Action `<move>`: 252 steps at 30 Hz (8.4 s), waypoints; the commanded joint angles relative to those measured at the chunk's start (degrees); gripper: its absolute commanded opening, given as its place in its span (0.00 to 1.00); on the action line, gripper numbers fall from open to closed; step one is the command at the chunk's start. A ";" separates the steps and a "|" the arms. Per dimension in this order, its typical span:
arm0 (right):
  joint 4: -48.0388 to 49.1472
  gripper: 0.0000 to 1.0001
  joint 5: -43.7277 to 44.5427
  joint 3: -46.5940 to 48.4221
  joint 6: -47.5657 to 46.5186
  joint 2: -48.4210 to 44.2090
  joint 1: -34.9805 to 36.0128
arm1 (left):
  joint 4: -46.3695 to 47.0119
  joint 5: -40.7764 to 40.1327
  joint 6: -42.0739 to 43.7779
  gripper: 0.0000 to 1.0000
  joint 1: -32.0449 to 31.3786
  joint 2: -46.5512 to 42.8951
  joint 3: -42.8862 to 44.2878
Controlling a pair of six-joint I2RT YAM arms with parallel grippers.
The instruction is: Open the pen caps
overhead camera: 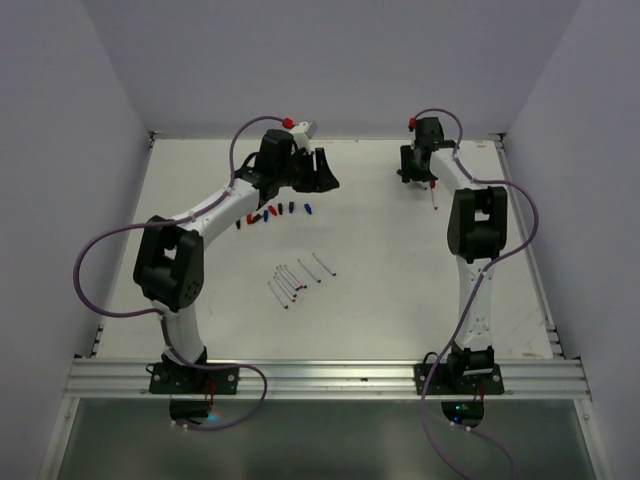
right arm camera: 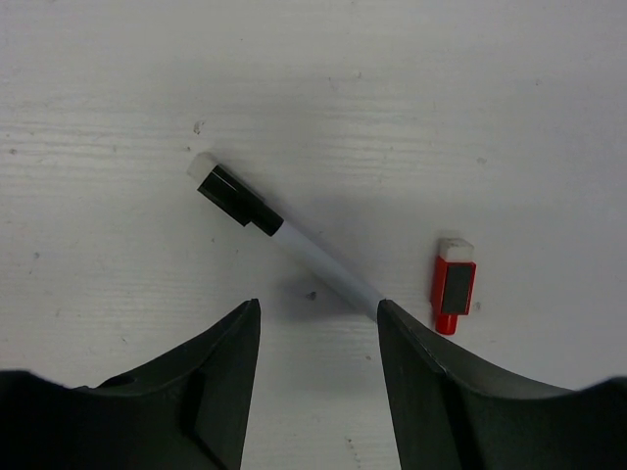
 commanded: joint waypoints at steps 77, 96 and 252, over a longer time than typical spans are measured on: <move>23.92 0.00 -15.86 -48.82 10.57 -45.51 24.54 | 23.84 19.07 -19.14 0.55 3.26 -0.85 -14.50; 25.94 0.00 -13.23 -47.50 11.71 -45.77 26.56 | 28.13 21.00 -22.66 0.52 2.02 0.65 -13.80; 48.08 0.32 -10.77 -43.11 40.27 -20.29 25.51 | -13.36 -13.11 -6.75 0.40 0.00 20.42 16.09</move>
